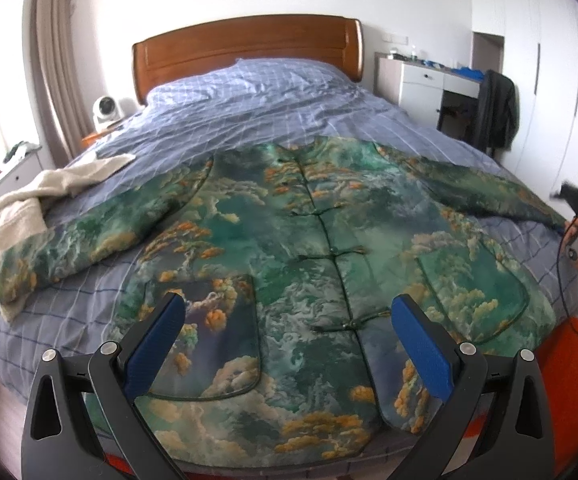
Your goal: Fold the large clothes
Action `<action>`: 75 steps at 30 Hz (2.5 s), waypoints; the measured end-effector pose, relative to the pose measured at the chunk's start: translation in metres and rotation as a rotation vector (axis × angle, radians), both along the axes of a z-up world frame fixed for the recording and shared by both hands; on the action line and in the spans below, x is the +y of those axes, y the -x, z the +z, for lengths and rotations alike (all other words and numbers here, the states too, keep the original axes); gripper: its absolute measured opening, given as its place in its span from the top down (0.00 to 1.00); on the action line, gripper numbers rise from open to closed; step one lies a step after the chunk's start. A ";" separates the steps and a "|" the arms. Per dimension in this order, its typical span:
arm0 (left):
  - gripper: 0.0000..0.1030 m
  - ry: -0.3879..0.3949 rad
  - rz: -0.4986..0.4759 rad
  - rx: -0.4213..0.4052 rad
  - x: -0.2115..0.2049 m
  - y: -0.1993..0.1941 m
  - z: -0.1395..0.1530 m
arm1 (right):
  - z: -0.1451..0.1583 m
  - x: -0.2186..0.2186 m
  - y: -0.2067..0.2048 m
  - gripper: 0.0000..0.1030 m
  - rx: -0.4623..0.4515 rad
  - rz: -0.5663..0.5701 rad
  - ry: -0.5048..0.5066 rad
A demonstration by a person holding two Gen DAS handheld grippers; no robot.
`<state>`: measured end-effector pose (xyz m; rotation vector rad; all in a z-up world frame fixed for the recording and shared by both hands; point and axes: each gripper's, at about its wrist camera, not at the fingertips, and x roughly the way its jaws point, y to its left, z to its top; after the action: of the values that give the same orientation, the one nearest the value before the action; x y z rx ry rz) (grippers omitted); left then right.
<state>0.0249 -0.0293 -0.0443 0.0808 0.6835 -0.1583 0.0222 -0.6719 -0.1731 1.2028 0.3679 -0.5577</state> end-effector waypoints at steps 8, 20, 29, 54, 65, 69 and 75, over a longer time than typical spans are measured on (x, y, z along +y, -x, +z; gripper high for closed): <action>0.01 0.017 0.056 0.053 0.020 -0.011 -0.016 | 0.114 0.102 -0.039 0.88 -0.061 0.312 0.414; 0.01 0.239 0.087 0.119 0.055 -0.038 -0.023 | 0.073 0.411 -0.110 0.82 0.037 1.040 0.747; 0.01 0.577 -0.088 0.347 0.035 -0.088 -0.054 | 0.034 0.459 -0.049 0.27 0.095 1.228 0.704; 0.90 0.247 -0.067 0.307 -0.023 -0.225 -0.047 | 0.106 0.342 -0.029 0.45 -0.008 1.012 0.742; 0.81 0.356 0.017 0.312 0.015 -0.221 -0.131 | 0.092 0.308 -0.274 0.55 0.140 0.986 0.673; 0.80 0.377 0.011 0.290 0.019 -0.217 -0.135 | -0.012 0.302 -0.329 0.57 0.386 1.075 0.403; 0.80 0.372 0.006 0.277 0.020 -0.217 -0.134 | -0.005 0.312 -0.307 0.57 0.369 1.084 0.540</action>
<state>0.2417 -0.0096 -0.1788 -0.3047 0.9192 -0.2919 0.3292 -0.3600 -0.1779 0.2563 1.0188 0.0948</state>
